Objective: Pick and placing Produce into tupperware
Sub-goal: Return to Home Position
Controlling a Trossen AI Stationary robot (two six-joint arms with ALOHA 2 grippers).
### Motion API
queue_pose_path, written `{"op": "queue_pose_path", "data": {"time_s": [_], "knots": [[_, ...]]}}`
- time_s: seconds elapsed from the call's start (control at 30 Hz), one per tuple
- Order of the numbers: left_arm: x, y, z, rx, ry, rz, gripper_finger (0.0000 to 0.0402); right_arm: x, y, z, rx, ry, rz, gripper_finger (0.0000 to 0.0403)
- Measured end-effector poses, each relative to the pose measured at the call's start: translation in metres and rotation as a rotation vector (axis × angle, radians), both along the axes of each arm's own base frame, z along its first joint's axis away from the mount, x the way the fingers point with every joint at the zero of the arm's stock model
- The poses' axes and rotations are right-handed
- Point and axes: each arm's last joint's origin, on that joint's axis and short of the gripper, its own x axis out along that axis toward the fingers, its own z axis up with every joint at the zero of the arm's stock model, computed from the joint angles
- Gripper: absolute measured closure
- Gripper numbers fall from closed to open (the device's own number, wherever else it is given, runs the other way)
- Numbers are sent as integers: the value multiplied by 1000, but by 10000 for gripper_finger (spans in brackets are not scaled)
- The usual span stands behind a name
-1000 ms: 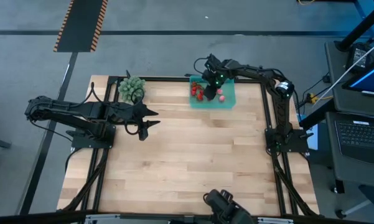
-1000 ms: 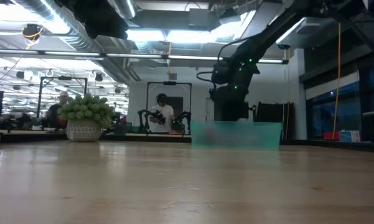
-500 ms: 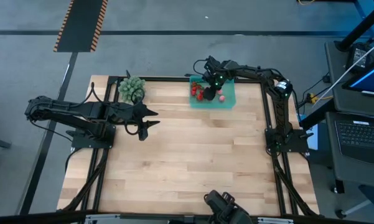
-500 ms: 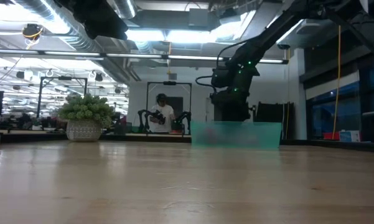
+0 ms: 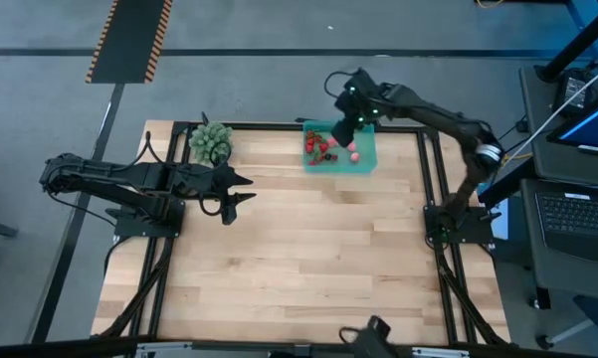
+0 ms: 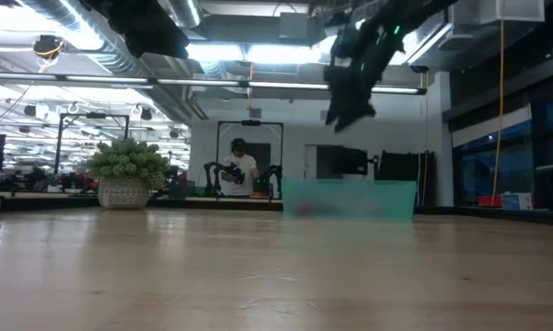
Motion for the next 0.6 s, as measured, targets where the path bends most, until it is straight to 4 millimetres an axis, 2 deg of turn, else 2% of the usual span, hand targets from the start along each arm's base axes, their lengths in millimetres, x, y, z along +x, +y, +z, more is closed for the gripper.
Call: {"op": "queue_pose_path", "data": {"time_s": [0.07,0.17,0.33,0.5,0.6], "knots": [[0,0,0,-1,-1,0,237,-5,14,21,-42,-40,32,184],[1,0,1,-115,-47,61,237,-14,31,46,-95,-99,68,184],[-6,-1,2,-191,-32,15,237,-31,57,74,-151,-177,97,185],[-30,-7,13,-172,-122,-70,237,-59,94,82,-202,-340,162,185],[-47,-10,15,-141,-234,-125,237,-76,115,67,-208,-447,181,185]]}}
